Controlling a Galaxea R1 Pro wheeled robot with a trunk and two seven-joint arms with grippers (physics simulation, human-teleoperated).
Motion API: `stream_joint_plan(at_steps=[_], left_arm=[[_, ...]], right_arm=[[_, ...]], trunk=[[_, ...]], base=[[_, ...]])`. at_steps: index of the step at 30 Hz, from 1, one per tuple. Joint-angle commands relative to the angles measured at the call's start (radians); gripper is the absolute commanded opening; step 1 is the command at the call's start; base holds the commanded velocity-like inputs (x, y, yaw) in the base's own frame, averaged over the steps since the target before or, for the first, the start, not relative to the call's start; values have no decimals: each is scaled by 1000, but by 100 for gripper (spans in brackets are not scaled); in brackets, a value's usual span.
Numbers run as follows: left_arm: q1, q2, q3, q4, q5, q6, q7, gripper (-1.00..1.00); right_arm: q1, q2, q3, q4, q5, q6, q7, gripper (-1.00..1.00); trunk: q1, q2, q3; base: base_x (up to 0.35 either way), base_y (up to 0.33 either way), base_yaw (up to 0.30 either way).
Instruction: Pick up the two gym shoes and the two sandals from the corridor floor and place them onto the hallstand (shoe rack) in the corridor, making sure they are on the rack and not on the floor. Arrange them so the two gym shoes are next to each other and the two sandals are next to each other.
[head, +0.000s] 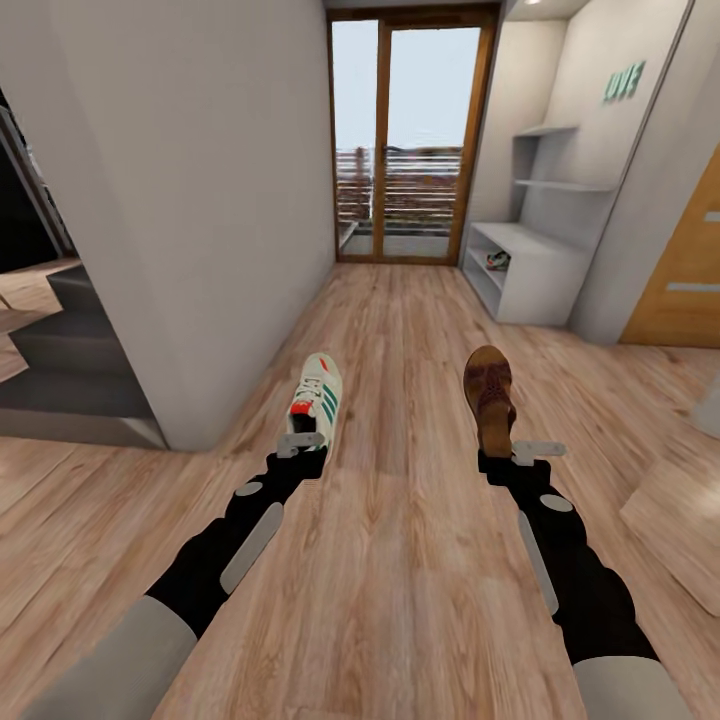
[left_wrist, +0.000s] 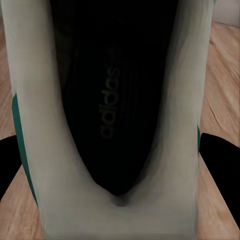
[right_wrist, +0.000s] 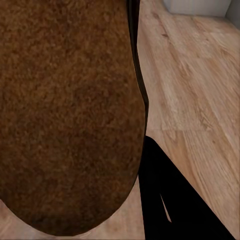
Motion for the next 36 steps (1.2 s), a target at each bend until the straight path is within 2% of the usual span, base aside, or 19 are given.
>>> stream_joint_plan(at_steps=[1, 36], left_arm=[[-1, 1, -4, -2, 9, 3, 11, -100], [-1, 1, -5, -3, 9, 7, 11, -100]], right_arm=[[-1, 0, 1, -2, 2, 7, -4, -100], [-1, 0, -2, -2, -3, 7, -7, -100]], trunk=[[0, 0, -1], [0, 0, -1]], base=[[347, 0, 0], [347, 0, 0]])
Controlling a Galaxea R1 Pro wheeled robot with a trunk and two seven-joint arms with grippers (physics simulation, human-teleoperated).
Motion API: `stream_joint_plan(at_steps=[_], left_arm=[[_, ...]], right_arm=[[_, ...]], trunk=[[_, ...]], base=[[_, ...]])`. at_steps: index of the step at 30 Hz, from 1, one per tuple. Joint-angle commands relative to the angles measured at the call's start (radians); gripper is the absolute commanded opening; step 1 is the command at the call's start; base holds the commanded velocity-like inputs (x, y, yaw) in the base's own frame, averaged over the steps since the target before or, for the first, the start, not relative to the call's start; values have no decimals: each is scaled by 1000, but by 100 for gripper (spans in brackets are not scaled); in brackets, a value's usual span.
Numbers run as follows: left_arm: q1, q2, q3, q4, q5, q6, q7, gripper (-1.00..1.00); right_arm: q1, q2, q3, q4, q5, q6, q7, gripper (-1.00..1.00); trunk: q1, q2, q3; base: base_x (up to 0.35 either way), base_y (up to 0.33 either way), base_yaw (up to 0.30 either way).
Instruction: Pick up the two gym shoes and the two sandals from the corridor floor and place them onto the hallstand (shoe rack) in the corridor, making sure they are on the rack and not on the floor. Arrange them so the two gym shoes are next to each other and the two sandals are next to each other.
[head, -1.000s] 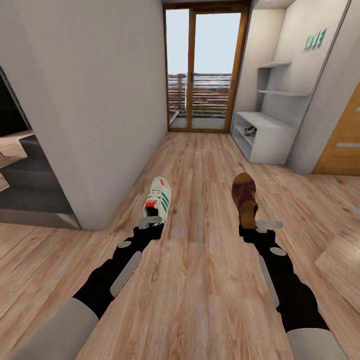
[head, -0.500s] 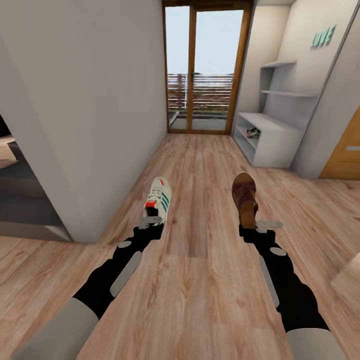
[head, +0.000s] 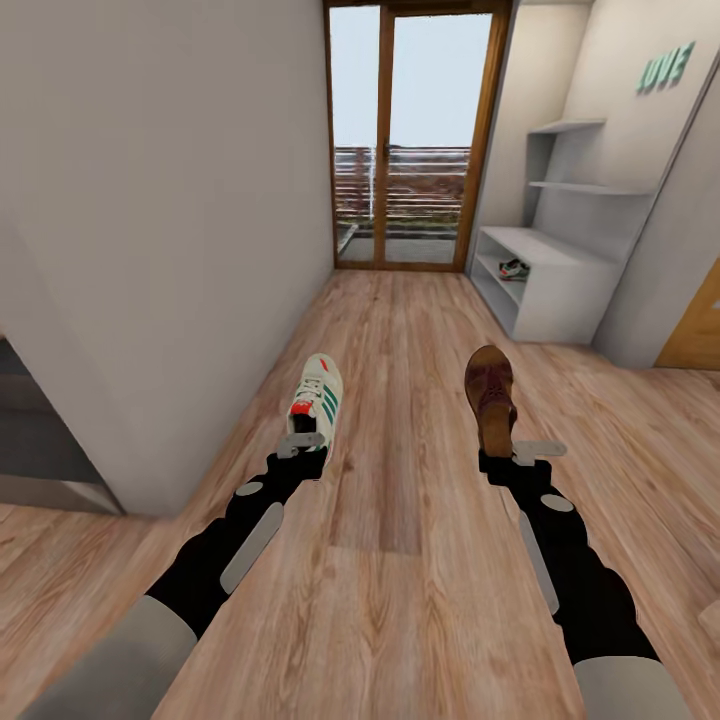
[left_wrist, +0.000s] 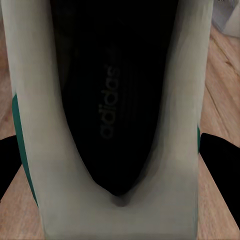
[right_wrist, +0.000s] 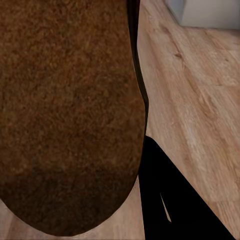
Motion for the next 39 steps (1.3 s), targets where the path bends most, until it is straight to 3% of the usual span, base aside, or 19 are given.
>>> stream_joint_plan(at_steps=[1, 27, 28, 30, 31, 34, 39], left_arm=[[-1, 1, -4, -2, 9, 2, 11, -100], [-1, 1, -4, -4, 9, 2, 11, -100], [-1, 1, -4, -4, 9, 2, 11, -100], [-1, 1, -4, -5, 9, 2, 11, -100], [-1, 1, -4, -5, 9, 2, 11, -100], [-1, 1, -4, -5, 9, 2, 11, -100], [-1, 1, -4, -5, 9, 2, 11, -100]], right_arm=[[0, 0, 1, -1, 1, 7, -4, -100], [0, 1, 6, -4, 7, 6, -5, -100], [0, 1, 19, -3, 9, 2, -6, -100], [1, 0, 135, -6, 16, -5, -14, -100], [1, 0, 165, -6, 18, -6, -23, -100], [1, 0, 201, -5, 20, -7, -69, -100], [1, 0, 217, -6, 20, -7, -123, -100]], trunk=[[0, 0, -1], [0, 0, -1], [0, 0, -1], [0, 0, -1], [0, 0, -1], [0, 0, -1], [0, 0, -1]], base=[[347, 0, 0], [347, 0, 0], [347, 0, 0], [347, 0, 0], [347, 0, 0], [347, 0, 0], [347, 0, 0]])
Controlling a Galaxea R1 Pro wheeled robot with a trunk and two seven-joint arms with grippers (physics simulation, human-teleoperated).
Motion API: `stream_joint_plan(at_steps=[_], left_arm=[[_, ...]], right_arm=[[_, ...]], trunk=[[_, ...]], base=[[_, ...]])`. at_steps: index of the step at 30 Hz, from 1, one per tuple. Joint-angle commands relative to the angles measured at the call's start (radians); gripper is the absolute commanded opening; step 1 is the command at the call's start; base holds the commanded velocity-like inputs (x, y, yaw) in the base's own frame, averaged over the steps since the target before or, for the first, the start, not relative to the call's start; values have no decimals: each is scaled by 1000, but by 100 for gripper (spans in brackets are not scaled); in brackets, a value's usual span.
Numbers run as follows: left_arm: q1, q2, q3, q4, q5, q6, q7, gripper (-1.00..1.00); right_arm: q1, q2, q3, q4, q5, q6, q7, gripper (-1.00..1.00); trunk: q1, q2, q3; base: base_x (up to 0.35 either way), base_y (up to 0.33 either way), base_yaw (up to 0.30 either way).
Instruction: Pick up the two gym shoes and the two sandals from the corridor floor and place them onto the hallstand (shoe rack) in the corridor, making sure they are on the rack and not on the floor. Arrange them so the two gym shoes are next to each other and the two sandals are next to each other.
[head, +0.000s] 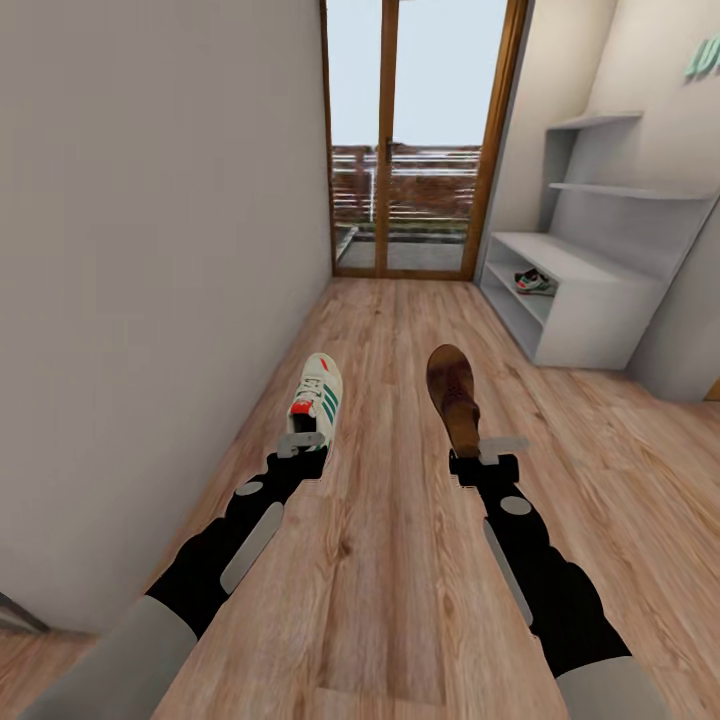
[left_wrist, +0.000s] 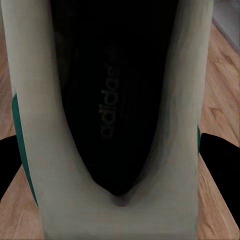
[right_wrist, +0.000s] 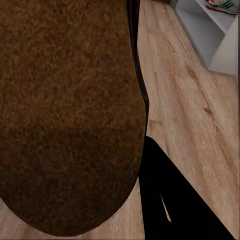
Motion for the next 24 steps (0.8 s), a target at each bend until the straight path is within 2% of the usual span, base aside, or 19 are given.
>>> stream_joint_plan(at_steps=[1, 24], left_arm=[[-1, 1, -4, -2, 9, 2, 11, -100], [-1, 1, -4, -2, 9, 17, 11, -100]], right_arm=[[-1, -1, 4, -1, 4, 8, -9, -100], [-1, -3, 7, -26, -7, 9, -7, -100]], trunk=[[0, 0, -1], [0, 0, -1]], base=[[347, 0, 0], [347, 0, 0]])
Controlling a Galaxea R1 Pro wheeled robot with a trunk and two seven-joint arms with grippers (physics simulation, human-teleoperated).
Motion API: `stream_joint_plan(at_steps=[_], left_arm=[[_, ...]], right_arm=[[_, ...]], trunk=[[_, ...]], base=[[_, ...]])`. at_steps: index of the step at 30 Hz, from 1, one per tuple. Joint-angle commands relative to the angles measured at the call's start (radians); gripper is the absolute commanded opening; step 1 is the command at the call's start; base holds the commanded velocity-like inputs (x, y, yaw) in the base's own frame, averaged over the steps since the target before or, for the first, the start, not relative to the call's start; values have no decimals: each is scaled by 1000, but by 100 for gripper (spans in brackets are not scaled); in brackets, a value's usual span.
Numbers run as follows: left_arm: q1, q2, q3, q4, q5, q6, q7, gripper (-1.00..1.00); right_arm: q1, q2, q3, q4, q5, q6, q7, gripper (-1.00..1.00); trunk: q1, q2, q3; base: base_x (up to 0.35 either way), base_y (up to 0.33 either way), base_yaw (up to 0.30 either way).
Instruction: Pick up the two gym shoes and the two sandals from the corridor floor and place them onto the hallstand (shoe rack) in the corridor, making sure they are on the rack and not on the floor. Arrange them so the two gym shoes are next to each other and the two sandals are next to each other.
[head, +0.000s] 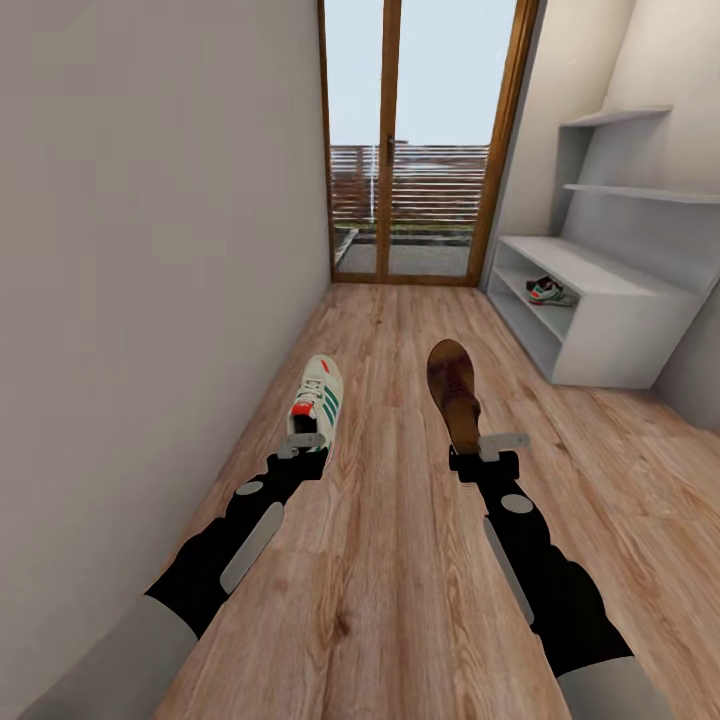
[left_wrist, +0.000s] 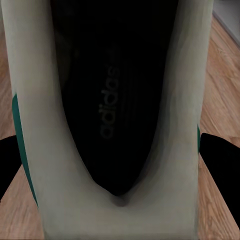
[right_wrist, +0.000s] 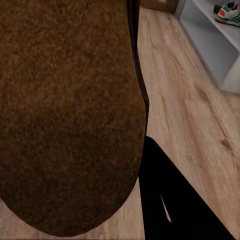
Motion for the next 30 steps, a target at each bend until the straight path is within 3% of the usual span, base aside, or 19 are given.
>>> stream_joint_plan(at_steps=[1, 13, 17, 20, 30], left_arm=[[-1, 1, -4, -2, 9, 2, 11, -100], [-1, 1, -4, -2, 9, 2, 11, -100], [-1, 0, -4, -2, 9, 2, 11, -100], [-1, 0, -4, -2, 9, 2, 11, -100], [-1, -2, -4, -2, 9, 2, 11, -100]], right_arm=[[-1, -1, 3, -3, 3, 8, -6, -100], [-1, -1, -3, -5, -17, 17, -4, -100], [-1, -1, -73, -5, -21, 18, -10, -100], [-1, 0, -174, -5, -21, 18, -11, -100], [-1, -1, -258, -4, -21, 19, -10, -100]], trunk=[[0, 0, -1], [0, 0, -1], [0, 0, -1], [0, 0, -1], [0, 0, -1]], base=[[347, 0, 0], [347, 0, 0], [347, 0, 0], [347, 0, 0], [347, 0, 0]])
